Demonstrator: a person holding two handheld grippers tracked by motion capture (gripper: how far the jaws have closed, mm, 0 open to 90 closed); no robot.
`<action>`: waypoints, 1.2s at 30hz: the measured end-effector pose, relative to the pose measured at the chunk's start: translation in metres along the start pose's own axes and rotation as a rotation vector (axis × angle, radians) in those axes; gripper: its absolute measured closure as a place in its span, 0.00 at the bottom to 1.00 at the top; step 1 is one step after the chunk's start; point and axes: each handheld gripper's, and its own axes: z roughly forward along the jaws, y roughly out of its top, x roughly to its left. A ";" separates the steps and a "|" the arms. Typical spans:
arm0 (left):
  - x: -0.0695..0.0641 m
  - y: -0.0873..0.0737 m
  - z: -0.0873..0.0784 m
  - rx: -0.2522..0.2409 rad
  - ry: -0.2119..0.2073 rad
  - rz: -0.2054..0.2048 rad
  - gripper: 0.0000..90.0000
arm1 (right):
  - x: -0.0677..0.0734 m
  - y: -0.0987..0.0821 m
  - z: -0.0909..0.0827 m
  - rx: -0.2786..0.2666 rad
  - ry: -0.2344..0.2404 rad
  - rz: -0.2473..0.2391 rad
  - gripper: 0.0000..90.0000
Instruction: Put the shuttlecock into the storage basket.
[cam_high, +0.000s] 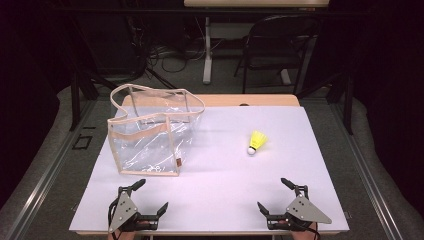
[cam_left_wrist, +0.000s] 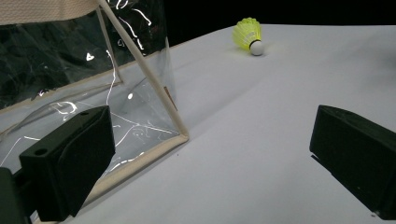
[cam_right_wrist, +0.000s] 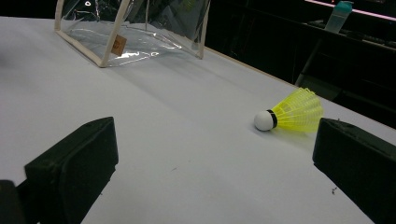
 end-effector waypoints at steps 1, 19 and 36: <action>0.000 0.000 0.000 0.003 -0.001 -0.001 0.00 | 0.000 0.000 0.000 -0.002 0.001 0.003 0.00; -0.001 0.010 0.018 0.028 -0.052 -0.033 0.00 | -0.002 -0.001 0.004 0.015 0.011 0.018 0.00; -0.007 0.031 0.048 0.096 -0.087 -0.045 0.00 | -0.001 -0.001 0.005 0.032 0.017 0.016 0.00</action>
